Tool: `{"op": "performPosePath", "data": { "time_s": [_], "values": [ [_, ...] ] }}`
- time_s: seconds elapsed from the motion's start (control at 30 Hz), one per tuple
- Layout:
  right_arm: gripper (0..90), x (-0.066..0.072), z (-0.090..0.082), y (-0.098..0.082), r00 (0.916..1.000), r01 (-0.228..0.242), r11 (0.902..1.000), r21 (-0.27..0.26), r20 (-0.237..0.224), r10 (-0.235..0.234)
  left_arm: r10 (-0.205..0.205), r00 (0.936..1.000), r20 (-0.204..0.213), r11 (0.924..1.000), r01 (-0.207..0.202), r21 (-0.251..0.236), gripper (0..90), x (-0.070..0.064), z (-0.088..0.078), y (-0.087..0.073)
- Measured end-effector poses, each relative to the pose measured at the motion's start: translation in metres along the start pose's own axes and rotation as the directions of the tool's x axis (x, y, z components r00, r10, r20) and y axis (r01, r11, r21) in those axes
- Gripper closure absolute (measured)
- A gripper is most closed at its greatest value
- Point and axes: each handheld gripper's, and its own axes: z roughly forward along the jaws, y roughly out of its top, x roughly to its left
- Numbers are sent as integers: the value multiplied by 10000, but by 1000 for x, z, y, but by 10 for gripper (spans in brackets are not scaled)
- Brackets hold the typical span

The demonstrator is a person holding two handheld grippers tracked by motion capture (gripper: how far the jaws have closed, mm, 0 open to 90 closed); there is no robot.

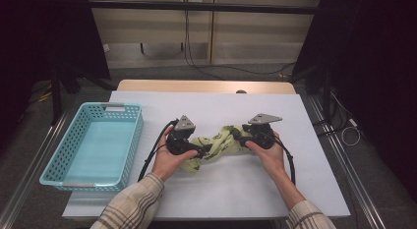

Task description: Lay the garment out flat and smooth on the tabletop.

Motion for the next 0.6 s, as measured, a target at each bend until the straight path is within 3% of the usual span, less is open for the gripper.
{"op": "performPosePath", "data": {
  "time_s": [0.07,0.2,0.27,0.37,0.57,0.6],
  "values": [
    [605,1,1,-2,9998,162,9999,24,118,-163,379,9992,-96,9991,-377,183,91,-4,2,-2],
    [810,3,0,-4,9986,354,9993,-129,398,-349,265,9996,-64,9994,-263,226,158,-6,2,-3],
    [833,3,-3,-3,9979,453,9985,-304,488,-437,432,9990,-99,9989,-430,178,224,-9,2,-3],
    [845,4,-10,2,9984,429,9958,-807,390,-398,350,9994,-34,9993,-350,-100,298,-11,2,-2],
    [851,7,-34,21,9980,602,9789,-1951,302,-554,277,9986,-447,9994,-286,-187,343,-13,6,-1],
    [851,7,-38,24,9984,543,9756,-2126,282,-494,159,9986,-505,9996,-171,-234,408,-12,5,-1]
  ]
}}
